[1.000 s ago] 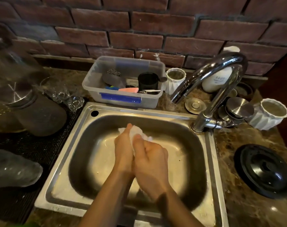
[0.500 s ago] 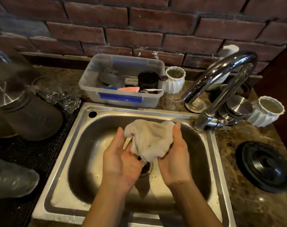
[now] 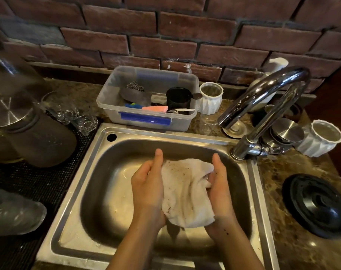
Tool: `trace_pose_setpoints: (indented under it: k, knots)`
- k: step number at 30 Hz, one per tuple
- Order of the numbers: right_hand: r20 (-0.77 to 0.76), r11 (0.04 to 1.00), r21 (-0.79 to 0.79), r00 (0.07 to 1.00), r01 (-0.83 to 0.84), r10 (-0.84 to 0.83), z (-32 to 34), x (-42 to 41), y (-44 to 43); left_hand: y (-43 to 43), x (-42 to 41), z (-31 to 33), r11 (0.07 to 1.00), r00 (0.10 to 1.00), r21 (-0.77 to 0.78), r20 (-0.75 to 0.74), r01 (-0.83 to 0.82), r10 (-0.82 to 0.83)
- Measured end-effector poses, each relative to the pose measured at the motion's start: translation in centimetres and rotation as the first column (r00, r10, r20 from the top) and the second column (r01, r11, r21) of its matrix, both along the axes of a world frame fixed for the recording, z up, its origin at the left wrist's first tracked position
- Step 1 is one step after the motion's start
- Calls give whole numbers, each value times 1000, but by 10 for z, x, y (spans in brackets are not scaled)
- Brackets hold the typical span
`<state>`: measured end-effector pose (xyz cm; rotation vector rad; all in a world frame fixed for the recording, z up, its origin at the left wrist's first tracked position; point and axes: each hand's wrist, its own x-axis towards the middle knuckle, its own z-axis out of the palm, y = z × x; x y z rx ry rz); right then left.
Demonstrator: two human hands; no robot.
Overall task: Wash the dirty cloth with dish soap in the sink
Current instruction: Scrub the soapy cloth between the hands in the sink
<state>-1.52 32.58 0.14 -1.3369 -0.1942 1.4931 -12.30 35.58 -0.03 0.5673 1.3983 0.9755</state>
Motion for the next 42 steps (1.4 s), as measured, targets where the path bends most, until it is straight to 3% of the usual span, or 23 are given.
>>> trace_pose_setpoints:
  k: [1, 2, 4, 6, 9, 12, 15, 17, 20, 23, 24, 27, 30, 32, 35, 38, 42]
  knots:
    - [51, 1000, 16, 999, -9, 8, -1, -2, 0, 3, 6, 1, 1000, 1000, -6, -10, 1, -2]
    - [200, 999, 13, 979, -47, 43, 1, -7, 0, 1, 8, 4, 1000, 1000, -22, 5, 1, -1]
    - [522, 995, -39, 847, -95, 102, -3, -18, 1, 4, 16, 10, 999, 999, -30, 17, -31, 31]
    - [638, 989, -88, 756, -118, 147, -1, -31, 2, 9, 18, 5, 997, 996, 15, -50, -80, 80]
    - [662, 979, -83, 724, -188, 195, -5, -37, 4, 11, 22, -5, 995, 984, 16, -146, -100, 101]
    - [651, 995, -41, 753, -92, 96, -21, -20, 18, 1, 33, -7, 999, 993, -9, -110, -44, 42]
    - [645, 984, -127, 743, -123, 177, -24, -23, 12, 11, 32, -7, 996, 987, 84, -153, -38, 50]
    - [642, 992, -62, 756, -114, 127, -13, -32, 7, 21, 29, -15, 988, 976, 146, -202, -55, 85]
    - [631, 994, 110, 774, -16, -57, -14, -26, 16, 13, 32, -29, 995, 983, 87, -178, 56, -39]
    - [609, 1000, 15, 793, -2, -8, -24, -16, 29, 13, 34, -21, 999, 993, -45, -111, 29, -34]
    - [608, 998, -41, 792, -46, 61, -26, -20, 25, 18, 32, -16, 1000, 994, 11, -108, 7, -5]
    - [635, 985, -125, 753, -121, 173, -22, -35, 9, 31, 26, -23, 987, 959, 163, -281, 14, 32]
    - [656, 998, 57, 754, -14, -27, -23, -28, 16, 22, 31, -33, 981, 958, 131, -267, 141, -102]
    - [670, 995, 100, 738, 12, -76, -28, -17, 32, 14, 35, -31, 987, 964, 48, -228, 154, -139]
    - [656, 997, 6, 753, -71, 50, -35, -20, 33, 24, 31, -21, 997, 985, 77, -170, 24, -10]
    - [630, 987, -43, 762, -156, 148, -26, -36, 19, 39, 22, -28, 985, 961, 167, -275, 37, 11]
    - [738, 988, 141, 672, -64, -62, -24, -16, 35, 24, 32, -40, 982, 968, 75, -198, 175, -157]
